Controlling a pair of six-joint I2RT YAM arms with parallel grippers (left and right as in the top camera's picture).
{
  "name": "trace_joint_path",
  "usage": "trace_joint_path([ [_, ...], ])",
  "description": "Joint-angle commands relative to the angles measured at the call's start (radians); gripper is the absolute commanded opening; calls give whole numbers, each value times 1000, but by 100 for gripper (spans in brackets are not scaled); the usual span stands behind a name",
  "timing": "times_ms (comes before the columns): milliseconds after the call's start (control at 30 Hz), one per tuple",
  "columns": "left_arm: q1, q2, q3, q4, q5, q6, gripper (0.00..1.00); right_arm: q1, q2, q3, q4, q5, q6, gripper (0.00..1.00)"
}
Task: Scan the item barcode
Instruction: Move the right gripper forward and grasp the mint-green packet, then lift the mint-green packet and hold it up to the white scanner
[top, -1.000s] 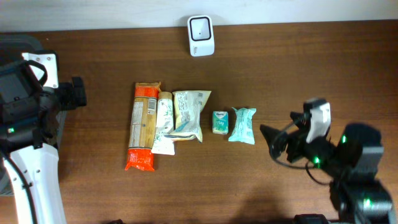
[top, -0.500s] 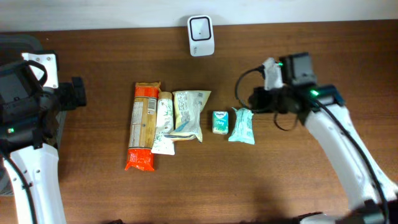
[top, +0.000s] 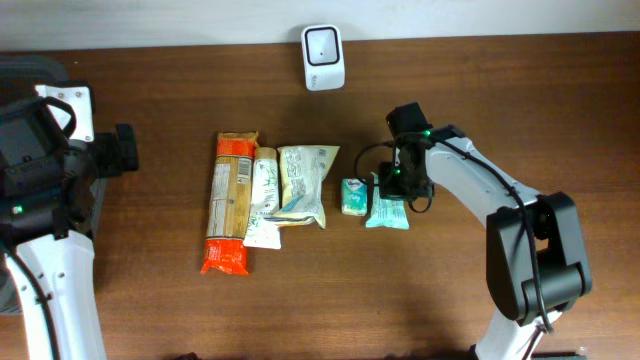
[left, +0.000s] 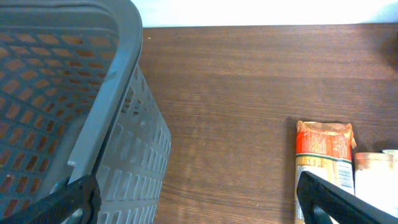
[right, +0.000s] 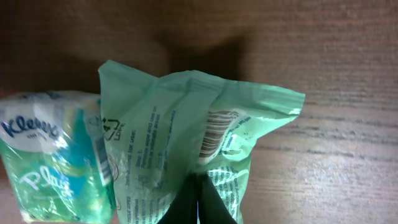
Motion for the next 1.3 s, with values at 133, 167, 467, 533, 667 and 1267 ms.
trace_joint_path([
  [133,4,0,10,1,11,16,99,4,62,51,-15,5,-6,31],
  [167,4,0,10,1,11,16,99,-2,50,109,-64,6,-27,33],
  [467,4,0,10,1,11,16,99,-2,64,279,-182,-18,-16,4],
  [533,4,0,10,1,11,16,99,-2,66,243,-151,-18,-14,4],
  [667,4,0,10,1,11,16,99,-2,74,123,-10,-25,4,4],
  [1267,4,0,10,1,11,16,99,-31,35,425,-380,-204,-184,39],
])
